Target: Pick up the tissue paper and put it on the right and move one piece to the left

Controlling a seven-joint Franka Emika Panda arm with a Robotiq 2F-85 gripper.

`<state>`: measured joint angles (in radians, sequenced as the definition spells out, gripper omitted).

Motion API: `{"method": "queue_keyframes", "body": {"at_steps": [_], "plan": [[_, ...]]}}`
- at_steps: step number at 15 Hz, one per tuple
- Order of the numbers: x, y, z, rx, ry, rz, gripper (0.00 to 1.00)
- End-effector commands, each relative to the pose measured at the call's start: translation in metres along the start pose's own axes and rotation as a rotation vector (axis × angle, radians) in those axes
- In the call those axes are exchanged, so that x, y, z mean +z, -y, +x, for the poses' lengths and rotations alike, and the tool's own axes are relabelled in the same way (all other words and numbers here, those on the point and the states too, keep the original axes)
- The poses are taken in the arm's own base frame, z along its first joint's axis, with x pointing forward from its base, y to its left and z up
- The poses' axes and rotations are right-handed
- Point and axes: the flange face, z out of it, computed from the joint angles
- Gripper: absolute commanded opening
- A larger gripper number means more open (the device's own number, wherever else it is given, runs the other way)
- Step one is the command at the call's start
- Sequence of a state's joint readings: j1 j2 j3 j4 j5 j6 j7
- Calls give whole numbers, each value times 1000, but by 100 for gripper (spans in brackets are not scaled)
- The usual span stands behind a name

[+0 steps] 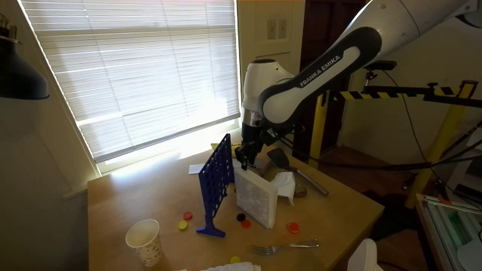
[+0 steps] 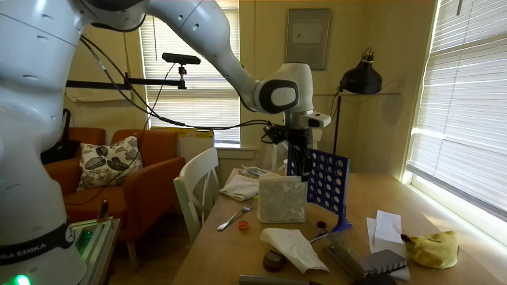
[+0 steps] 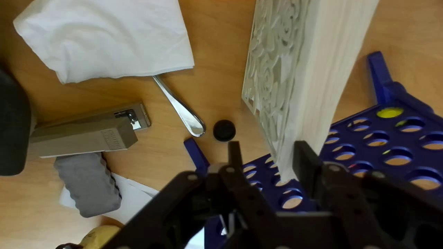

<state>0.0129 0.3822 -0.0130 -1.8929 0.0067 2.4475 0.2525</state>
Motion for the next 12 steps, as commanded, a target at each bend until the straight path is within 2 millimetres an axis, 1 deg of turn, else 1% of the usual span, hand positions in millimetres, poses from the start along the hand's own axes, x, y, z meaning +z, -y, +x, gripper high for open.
{"method": "queue_keyframes", "body": {"at_steps": [1,5,8,9,12], "plan": [[1,4,6,25,-7,22,40],[1,2,7,31,-5,21,40],[2,1,7,33,-1,17,36],[3,0,7,33,0,16,33],[4,0,7,34,2,14,33]]}}
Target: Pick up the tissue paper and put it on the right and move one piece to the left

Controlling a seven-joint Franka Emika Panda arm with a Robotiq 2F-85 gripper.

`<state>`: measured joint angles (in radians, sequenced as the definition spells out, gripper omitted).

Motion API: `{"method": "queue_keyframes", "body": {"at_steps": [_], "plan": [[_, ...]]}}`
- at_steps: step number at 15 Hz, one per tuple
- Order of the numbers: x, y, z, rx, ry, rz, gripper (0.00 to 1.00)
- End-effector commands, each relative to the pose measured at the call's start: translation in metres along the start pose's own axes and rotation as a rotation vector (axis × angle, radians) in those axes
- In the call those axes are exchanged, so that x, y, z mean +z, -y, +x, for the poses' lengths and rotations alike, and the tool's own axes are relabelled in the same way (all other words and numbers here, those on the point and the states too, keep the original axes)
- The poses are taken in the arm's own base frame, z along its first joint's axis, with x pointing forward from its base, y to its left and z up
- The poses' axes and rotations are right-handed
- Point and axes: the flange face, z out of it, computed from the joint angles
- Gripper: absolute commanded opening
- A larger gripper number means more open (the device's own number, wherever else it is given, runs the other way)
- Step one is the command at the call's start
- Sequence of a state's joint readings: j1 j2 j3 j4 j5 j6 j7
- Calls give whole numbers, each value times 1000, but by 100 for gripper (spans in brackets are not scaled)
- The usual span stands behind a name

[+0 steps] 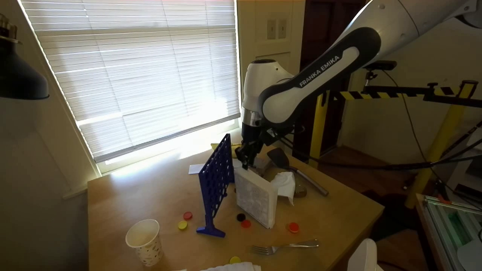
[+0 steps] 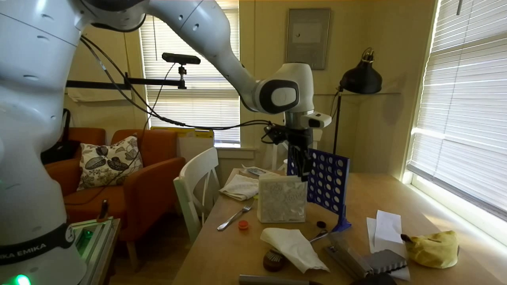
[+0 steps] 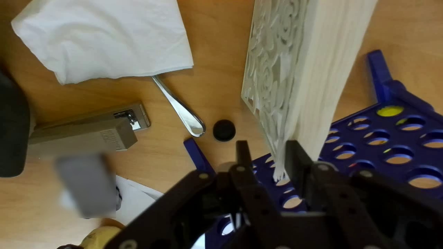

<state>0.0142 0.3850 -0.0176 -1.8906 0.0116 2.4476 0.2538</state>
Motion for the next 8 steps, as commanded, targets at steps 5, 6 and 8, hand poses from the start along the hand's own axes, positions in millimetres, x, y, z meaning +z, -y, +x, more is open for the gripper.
{"method": "queue_keyframes", "body": {"at_steps": [5,6,8], "plan": [[5,2,6,26,4,11,34],[5,1,6,26,3,11,33],[5,1,7,29,4,11,31]]}}
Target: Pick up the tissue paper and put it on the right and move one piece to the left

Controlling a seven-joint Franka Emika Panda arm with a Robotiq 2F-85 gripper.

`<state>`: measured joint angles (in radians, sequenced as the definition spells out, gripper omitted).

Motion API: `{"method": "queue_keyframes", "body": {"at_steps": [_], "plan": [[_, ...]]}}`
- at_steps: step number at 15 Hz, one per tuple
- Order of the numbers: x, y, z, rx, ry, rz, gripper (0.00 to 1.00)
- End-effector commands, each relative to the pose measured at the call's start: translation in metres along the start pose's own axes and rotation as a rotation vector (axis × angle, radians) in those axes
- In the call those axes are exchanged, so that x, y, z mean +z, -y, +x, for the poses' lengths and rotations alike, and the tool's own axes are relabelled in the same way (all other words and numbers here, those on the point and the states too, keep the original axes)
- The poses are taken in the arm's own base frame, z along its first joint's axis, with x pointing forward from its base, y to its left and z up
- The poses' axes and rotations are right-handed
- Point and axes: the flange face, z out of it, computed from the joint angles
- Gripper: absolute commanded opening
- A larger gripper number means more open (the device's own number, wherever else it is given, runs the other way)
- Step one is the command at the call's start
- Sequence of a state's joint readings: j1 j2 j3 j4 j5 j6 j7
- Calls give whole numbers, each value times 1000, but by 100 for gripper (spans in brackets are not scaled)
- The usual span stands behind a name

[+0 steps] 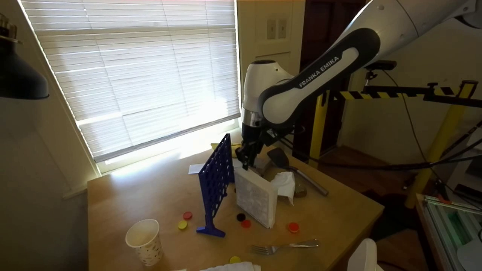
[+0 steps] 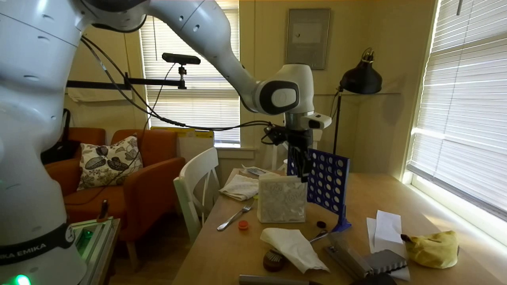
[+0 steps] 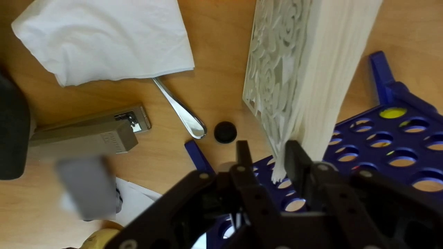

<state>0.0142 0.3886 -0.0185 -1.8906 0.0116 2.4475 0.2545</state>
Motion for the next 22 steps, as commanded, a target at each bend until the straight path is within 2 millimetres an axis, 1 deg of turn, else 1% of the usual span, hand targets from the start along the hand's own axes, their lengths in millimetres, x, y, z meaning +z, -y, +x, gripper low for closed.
{"method": "queue_keyframes", "body": {"at_steps": [1,7,8,13,21,22], "plan": [[3,0,8,30,-1,12,30],[2,-5,9,38,1,11,31],[2,-5,9,38,2,10,32],[2,-4,8,36,1,11,32],[1,-5,9,46,4,14,25],[1,-5,9,47,3,14,26]]}}
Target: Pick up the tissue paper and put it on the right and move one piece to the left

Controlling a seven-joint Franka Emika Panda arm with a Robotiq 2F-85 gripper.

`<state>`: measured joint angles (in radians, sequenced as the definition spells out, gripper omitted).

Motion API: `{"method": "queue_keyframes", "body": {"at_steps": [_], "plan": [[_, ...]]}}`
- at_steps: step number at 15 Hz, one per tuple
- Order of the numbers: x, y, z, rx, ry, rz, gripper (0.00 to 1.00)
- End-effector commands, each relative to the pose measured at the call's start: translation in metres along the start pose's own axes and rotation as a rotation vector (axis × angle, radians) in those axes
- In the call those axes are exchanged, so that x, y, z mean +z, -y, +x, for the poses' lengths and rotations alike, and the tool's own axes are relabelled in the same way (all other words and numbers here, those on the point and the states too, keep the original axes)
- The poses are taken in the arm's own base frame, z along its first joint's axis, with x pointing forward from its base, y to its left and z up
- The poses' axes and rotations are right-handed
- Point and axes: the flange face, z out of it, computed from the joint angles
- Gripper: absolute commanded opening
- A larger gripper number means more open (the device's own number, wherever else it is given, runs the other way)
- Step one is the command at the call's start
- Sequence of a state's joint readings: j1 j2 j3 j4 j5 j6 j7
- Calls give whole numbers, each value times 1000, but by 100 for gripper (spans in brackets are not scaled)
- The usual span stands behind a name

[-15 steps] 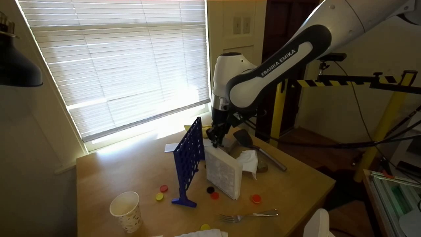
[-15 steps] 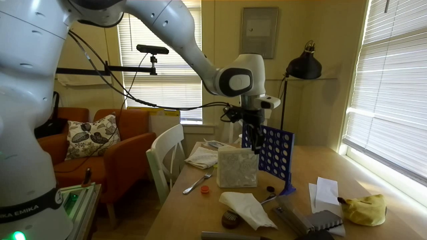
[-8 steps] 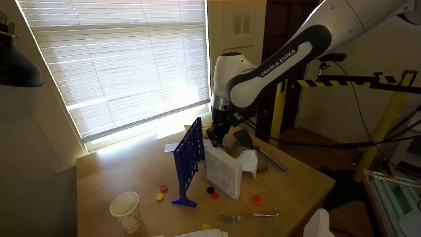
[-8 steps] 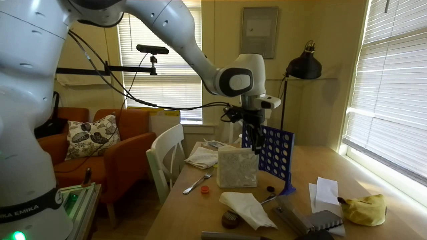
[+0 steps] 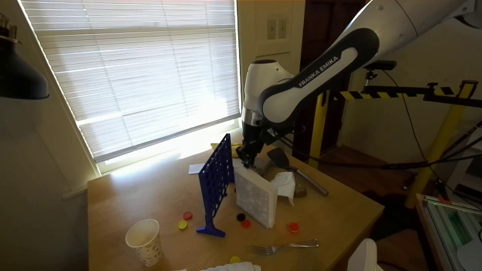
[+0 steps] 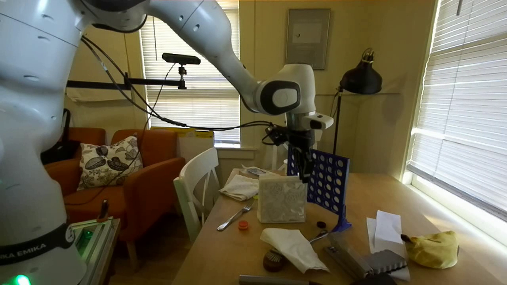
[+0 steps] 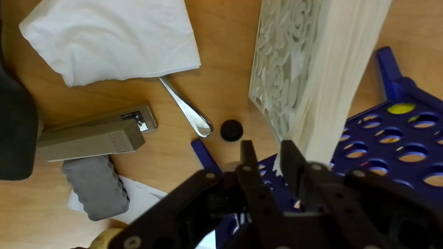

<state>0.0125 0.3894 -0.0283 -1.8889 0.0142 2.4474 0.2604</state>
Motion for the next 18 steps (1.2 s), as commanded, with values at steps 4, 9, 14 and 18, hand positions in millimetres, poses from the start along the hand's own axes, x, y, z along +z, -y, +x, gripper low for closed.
{"method": "queue_keyframes", "body": {"at_steps": [4,9,14,18], "plan": [[3,3,5,21,7,20,27],[5,8,4,13,9,29,22],[5,13,2,3,10,34,23],[6,17,1,0,14,41,25]]}}
